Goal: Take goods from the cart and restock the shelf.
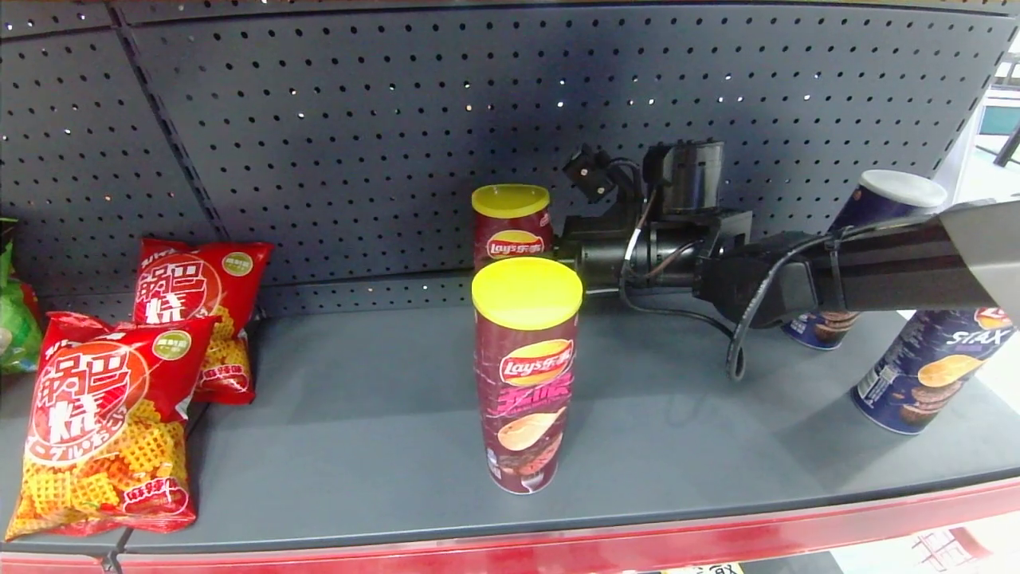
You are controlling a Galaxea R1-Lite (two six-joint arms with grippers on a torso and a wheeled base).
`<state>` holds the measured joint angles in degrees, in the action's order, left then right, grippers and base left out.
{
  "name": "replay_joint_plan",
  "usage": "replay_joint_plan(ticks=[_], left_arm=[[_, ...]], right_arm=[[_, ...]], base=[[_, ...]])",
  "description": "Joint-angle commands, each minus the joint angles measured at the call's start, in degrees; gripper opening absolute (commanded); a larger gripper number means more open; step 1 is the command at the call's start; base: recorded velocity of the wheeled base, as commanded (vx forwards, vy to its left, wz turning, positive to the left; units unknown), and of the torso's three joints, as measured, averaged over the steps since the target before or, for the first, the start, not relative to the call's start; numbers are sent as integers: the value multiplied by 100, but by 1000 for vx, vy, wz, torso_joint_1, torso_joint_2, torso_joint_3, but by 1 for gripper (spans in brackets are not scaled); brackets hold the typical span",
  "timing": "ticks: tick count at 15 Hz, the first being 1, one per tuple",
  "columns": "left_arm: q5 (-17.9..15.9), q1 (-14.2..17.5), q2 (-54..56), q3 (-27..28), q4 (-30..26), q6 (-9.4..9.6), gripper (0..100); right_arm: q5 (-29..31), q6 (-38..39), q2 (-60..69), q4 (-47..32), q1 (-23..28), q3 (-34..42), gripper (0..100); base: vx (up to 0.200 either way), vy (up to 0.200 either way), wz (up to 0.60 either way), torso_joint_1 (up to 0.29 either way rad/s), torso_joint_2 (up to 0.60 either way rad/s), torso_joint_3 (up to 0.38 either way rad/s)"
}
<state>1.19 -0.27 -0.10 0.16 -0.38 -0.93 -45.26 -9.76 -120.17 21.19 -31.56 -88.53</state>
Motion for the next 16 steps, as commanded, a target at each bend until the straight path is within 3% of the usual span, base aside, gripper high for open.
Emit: replay_joint_plan(ticks=[1, 7, 8, 16], left_arm=[[4, 0, 1, 2, 3, -4, 100], [4, 0, 1, 2, 3, -4, 100], [4, 0, 1, -7, 3, -4, 100], [4, 0, 1, 2, -6, -4, 100]], right_arm=[[0, 1, -41, 26, -43, -15, 0], [0, -8, -129, 202, -87, 143, 0], [-9, -8, -120, 210, -87, 204, 100], [-9, -17, -41, 281, 62, 468, 100]], base=[[0, 0, 0, 0, 0, 0], [0, 0, 0, 0, 0, 0], [0, 0, 0, 0, 0, 0], [0, 0, 0, 0, 0, 0]])
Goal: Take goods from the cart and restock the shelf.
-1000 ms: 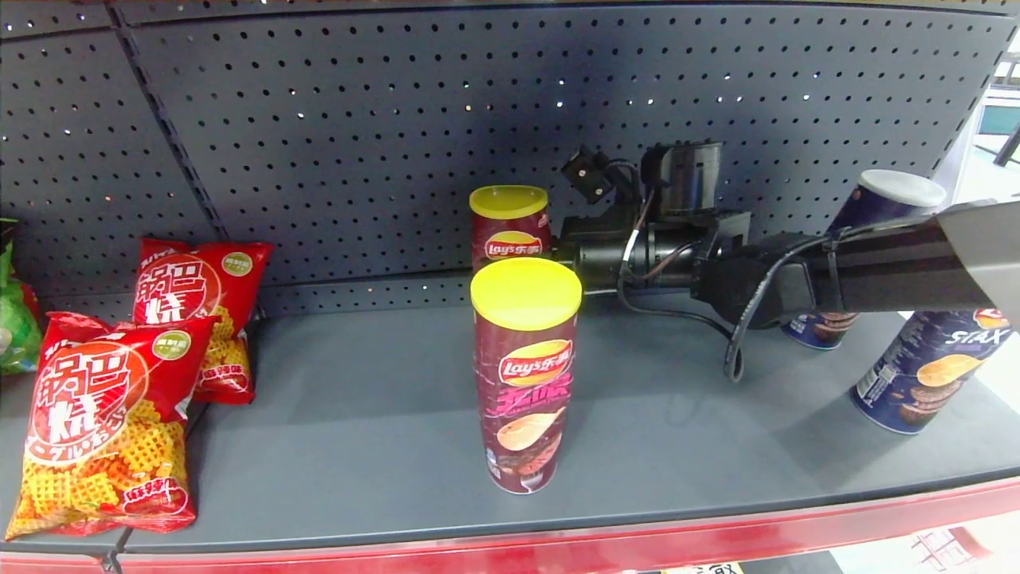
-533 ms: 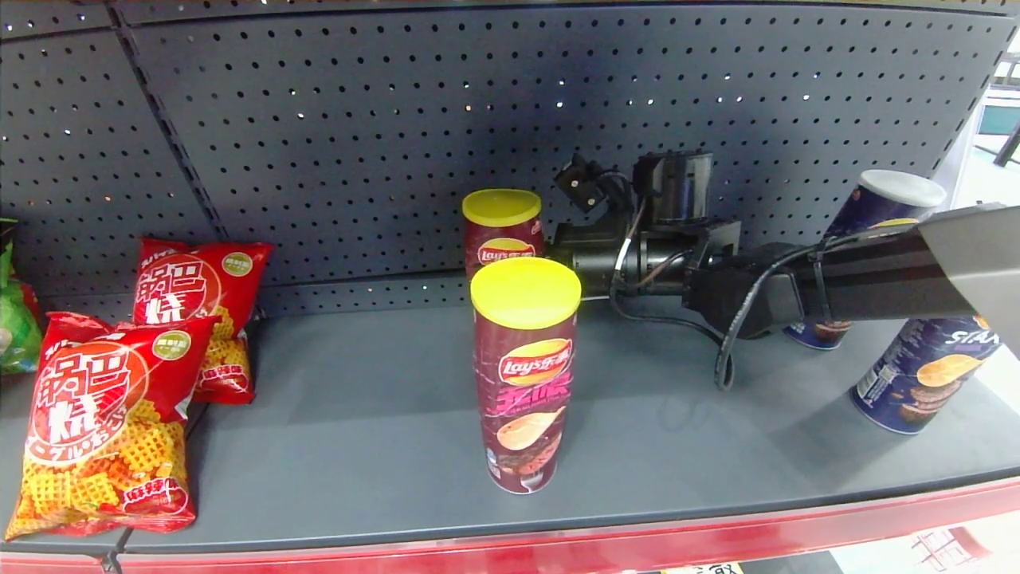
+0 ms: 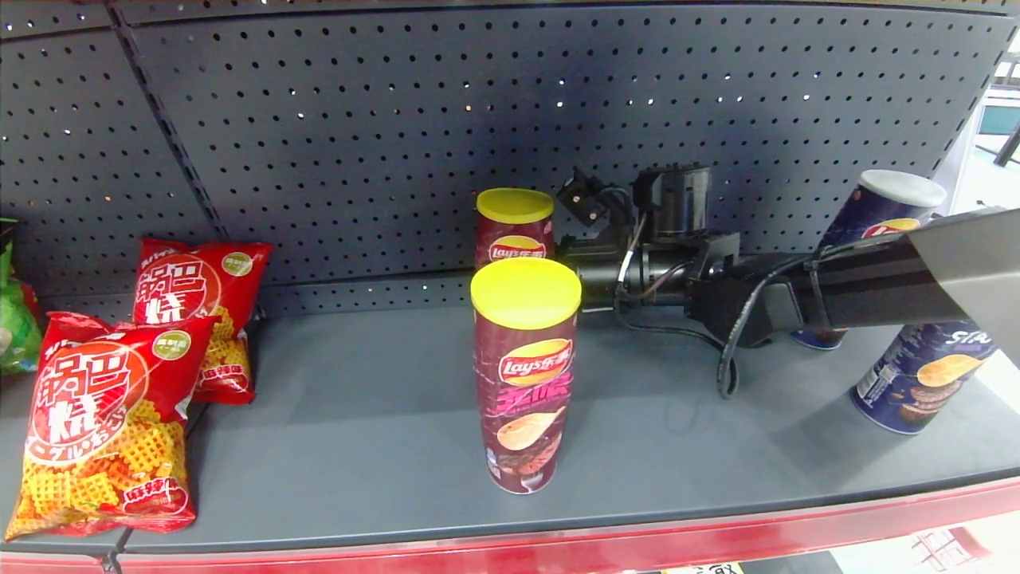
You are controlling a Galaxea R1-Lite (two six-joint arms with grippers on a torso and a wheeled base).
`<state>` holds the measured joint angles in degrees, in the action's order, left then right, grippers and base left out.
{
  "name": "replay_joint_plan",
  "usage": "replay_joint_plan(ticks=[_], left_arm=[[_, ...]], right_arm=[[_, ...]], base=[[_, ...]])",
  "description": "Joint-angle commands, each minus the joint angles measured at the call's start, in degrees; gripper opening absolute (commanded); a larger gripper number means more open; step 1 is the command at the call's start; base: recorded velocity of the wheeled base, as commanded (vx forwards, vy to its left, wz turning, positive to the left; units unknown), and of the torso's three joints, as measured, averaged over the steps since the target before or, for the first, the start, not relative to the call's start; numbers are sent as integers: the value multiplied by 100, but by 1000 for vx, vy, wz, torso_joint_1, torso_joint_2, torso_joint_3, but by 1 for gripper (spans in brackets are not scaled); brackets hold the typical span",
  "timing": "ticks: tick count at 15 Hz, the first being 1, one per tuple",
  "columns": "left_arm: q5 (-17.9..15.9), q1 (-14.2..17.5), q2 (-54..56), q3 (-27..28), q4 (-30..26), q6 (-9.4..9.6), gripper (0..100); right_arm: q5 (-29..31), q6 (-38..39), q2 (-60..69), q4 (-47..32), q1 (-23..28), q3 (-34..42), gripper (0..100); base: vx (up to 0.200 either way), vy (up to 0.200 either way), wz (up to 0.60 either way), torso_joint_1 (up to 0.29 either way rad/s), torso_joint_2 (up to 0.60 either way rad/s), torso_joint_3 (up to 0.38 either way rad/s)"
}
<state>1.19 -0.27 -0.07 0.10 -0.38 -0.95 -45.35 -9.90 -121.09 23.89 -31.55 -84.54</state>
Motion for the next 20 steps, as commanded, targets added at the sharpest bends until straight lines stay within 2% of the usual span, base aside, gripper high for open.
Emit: replay_joint_plan(ticks=[1, 6, 8, 15, 20], left_arm=[[4, 0, -1, -1, 3, -2, 100], [-5, 0, -1, -1, 3, -2, 100], [4, 0, 7, 8, -6, -2, 100], [4, 0, -1, -1, 3, -2, 100], [-5, 0, -1, -1, -6, -2, 100]], right_arm=[[0, -21, 156, 10, 184, 254, 100], [-18, -30, 894, 10, 861, 1317, 100], [-62, -30, 1140, 10, 984, 1687, 100], [-273, -328, 2081, -8, 1072, 2609, 100], [-308, -346, 2863, -60, 799, 3313, 100]], base=[[0, 0, 0, 0, 0, 0], [0, 0, 0, 0, 0, 0], [0, 0, 0, 0, 0, 0], [0, 0, 0, 0, 0, 0], [0, 0, 0, 0, 0, 0]])
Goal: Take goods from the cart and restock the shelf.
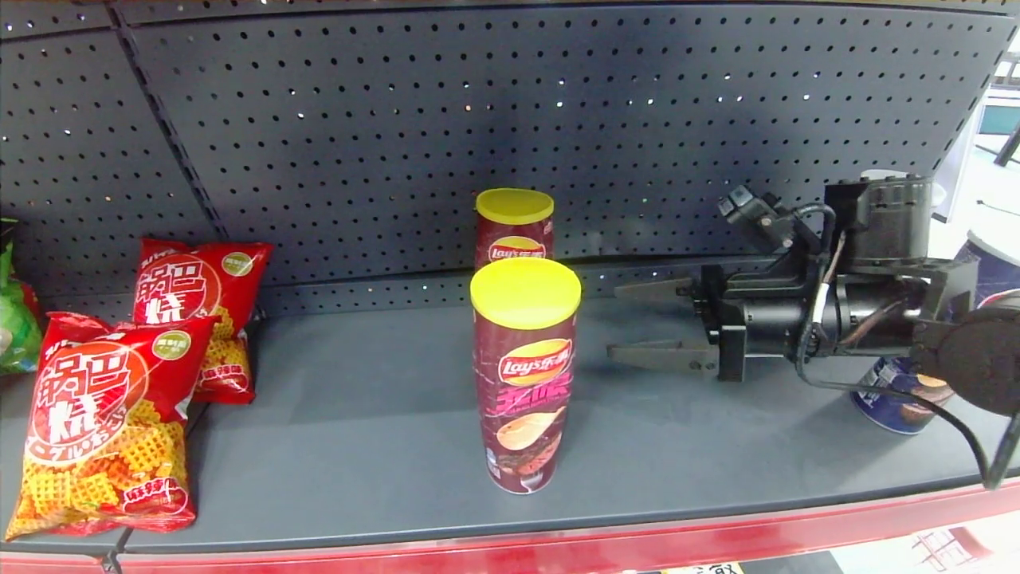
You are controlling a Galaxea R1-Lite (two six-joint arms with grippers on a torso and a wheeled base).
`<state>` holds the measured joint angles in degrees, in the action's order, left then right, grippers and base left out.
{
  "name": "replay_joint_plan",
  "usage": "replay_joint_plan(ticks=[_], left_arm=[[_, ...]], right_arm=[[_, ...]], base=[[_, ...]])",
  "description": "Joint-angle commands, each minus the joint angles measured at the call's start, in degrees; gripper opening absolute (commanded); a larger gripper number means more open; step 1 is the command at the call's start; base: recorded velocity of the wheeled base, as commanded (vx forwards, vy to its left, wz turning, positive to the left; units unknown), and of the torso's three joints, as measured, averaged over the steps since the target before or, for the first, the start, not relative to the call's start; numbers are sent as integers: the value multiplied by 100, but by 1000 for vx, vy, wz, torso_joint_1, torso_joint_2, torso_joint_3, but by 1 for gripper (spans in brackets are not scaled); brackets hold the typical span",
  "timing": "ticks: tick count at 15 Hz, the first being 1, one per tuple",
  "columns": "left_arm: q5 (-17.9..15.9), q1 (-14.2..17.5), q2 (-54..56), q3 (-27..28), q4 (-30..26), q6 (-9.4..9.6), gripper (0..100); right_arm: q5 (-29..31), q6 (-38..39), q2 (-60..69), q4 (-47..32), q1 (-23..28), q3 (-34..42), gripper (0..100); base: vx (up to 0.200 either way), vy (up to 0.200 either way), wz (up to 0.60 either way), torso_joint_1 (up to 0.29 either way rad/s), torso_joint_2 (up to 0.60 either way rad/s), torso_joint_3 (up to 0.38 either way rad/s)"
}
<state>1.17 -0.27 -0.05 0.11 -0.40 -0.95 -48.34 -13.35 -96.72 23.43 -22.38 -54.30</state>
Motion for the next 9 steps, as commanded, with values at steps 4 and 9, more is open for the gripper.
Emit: replay_joint_plan(ticks=[4, 9], left_arm=[[6, 0, -4, 7, 5, -2, 100], [-3, 0, 5, -2, -4, -2, 100]], right_arm=[[0, -1, 672, -14, -548, 596, 100], [17, -1, 268, -14, -882, 350, 100]], base=[[0, 0, 0, 0, 0, 0], [0, 0, 0, 0, 0, 0]])
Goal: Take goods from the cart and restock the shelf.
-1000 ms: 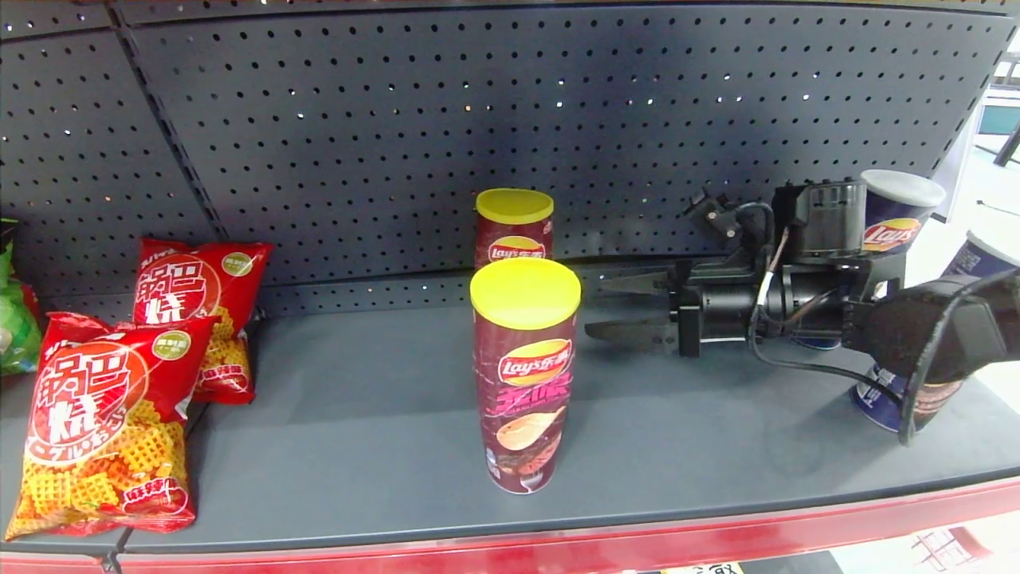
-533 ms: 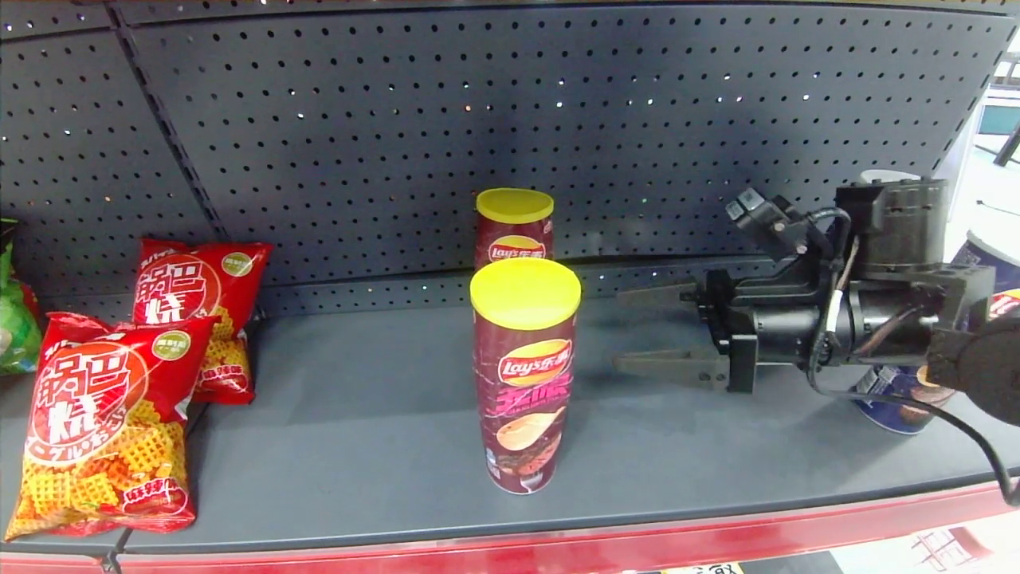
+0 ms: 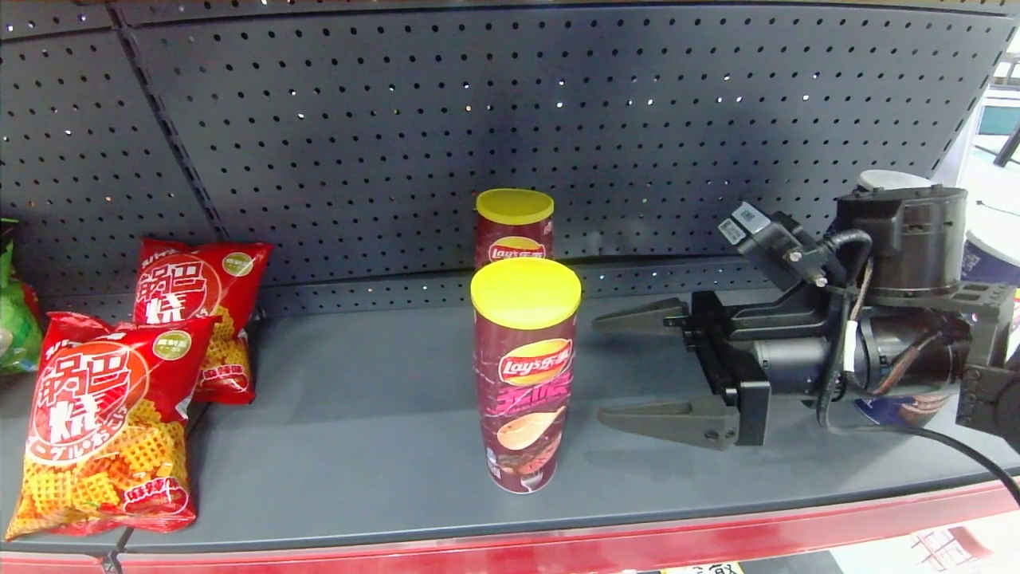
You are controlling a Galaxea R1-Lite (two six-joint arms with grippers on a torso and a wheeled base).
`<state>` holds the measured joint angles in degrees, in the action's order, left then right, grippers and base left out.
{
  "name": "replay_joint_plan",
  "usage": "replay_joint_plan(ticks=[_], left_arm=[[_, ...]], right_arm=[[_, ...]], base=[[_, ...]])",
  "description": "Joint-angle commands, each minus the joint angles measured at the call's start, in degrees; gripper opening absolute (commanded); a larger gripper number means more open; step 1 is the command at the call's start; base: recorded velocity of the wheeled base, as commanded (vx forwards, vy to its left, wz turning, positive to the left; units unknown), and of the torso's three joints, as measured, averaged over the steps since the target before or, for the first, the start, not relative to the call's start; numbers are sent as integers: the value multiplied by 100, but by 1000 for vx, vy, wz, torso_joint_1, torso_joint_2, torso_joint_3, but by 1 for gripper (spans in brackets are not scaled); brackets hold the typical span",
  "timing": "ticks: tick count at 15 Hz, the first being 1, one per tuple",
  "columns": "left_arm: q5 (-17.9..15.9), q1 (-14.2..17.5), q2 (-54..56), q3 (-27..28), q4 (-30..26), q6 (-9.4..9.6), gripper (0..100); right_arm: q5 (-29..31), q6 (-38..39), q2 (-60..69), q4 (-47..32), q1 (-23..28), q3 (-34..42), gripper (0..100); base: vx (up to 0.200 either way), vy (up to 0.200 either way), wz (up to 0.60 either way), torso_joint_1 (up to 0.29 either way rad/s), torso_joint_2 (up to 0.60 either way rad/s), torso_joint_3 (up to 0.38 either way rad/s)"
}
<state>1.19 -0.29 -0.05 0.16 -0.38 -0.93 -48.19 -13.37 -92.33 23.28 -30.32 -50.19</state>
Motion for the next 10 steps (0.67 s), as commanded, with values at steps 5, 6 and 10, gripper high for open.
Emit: replay_joint_plan(ticks=[5, 6, 10], left_arm=[[4, 3, -4, 2, 3, -4, 100], [4, 3, -4, 2, 3, -4, 100], [4, 3, 5, 2, -6, -4, 100]], right_arm=[[3, -7, -663, 9, -220, -483, 100], [3, -7, -734, 9, -255, -553, 100], [11, -7, -813, 1, -396, -580, 100]], base=[[0, 0, 0, 0, 0, 0], [0, 0, 0, 0, 0, 0], [0, 0, 0, 0, 0, 0]])
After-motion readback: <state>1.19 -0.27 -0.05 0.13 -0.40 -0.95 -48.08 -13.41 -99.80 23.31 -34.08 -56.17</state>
